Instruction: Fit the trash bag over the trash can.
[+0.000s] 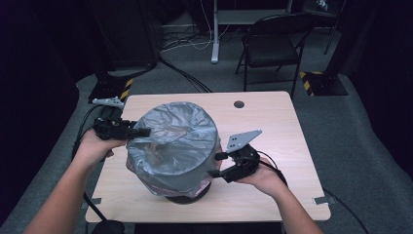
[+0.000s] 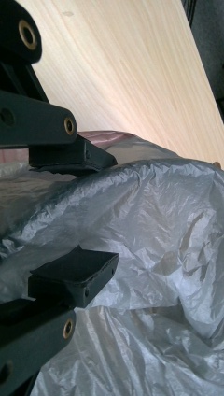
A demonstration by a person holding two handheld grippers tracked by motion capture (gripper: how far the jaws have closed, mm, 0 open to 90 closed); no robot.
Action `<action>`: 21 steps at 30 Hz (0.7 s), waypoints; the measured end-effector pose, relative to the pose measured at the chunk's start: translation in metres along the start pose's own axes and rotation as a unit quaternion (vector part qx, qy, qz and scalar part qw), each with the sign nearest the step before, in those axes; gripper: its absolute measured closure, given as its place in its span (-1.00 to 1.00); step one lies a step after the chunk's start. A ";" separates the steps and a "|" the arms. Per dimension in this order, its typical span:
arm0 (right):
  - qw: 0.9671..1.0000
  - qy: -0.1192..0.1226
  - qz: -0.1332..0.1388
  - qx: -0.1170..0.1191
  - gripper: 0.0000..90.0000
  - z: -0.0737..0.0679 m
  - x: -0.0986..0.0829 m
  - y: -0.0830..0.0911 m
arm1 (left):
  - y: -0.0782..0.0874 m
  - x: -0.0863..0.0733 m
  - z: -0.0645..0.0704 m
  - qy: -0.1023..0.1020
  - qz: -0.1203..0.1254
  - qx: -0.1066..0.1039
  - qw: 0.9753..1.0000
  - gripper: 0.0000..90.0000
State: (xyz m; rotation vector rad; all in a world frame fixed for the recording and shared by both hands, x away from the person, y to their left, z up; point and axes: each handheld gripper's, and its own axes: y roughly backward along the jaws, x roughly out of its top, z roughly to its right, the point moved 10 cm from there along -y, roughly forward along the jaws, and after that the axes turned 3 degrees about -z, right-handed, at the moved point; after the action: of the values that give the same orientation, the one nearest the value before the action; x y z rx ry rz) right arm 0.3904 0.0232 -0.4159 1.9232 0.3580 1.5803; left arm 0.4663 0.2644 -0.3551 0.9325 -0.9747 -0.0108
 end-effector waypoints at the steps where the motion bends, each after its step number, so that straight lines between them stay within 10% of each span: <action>1: 1.000 0.005 -0.002 -0.002 -0.13 -0.002 0.001 -0.002 | 0.002 -0.002 0.000 0.001 -0.002 -0.002 1.000 0.14; 6: 1.000 -0.003 0.001 0.003 -0.12 -0.002 0.003 -0.004 | 0.006 -0.004 -0.001 -0.001 -0.009 0.001 1.000 0.12; 12: 1.000 0.006 -0.014 -0.021 -0.09 0.007 0.001 0.004 | 0.030 0.011 -0.006 -0.013 0.010 0.069 0.997 -0.10; 21: 0.996 -0.051 0.030 -0.070 -0.04 0.039 -0.003 0.017 | 0.007 0.049 0.062 -0.120 0.009 0.016 0.993 -0.19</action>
State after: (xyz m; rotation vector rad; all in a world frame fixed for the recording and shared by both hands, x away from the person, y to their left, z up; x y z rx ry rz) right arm 0.4237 -0.0031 -0.4113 1.9130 0.1445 1.4959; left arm 0.4490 0.2079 -0.3022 0.9663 -1.2083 -0.0939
